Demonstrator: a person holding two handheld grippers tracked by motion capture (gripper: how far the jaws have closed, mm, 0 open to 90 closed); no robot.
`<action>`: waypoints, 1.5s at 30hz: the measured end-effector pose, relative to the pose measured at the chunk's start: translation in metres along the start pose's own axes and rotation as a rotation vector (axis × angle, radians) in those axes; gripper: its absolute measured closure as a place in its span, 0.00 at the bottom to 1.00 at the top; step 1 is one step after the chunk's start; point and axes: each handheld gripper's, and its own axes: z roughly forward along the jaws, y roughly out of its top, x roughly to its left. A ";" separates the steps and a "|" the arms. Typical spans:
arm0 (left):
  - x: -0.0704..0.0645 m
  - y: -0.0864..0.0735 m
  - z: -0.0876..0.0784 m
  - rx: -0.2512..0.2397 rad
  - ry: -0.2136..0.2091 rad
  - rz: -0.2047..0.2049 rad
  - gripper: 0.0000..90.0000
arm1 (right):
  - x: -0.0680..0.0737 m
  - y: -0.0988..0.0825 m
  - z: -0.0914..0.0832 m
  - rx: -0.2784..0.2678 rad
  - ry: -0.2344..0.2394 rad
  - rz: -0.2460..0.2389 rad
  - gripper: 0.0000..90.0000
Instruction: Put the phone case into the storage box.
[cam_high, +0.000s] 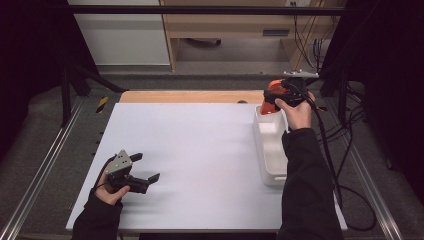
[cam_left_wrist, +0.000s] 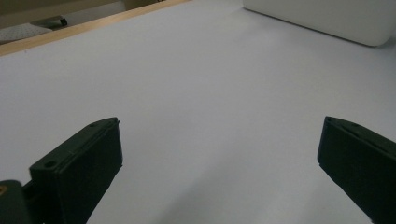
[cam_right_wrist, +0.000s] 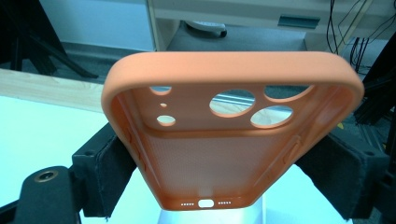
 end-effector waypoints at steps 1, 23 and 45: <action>0.000 0.000 0.000 0.001 0.000 0.001 0.00 | -0.001 -0.001 0.001 0.002 -0.003 -0.005 0.17; 0.000 0.000 0.002 0.007 -0.003 0.005 0.00 | -0.002 -0.009 0.033 0.067 -0.048 0.025 0.17; 0.000 -0.001 0.003 0.014 -0.003 0.006 0.00 | -0.003 -0.023 0.061 0.121 -0.072 0.037 0.17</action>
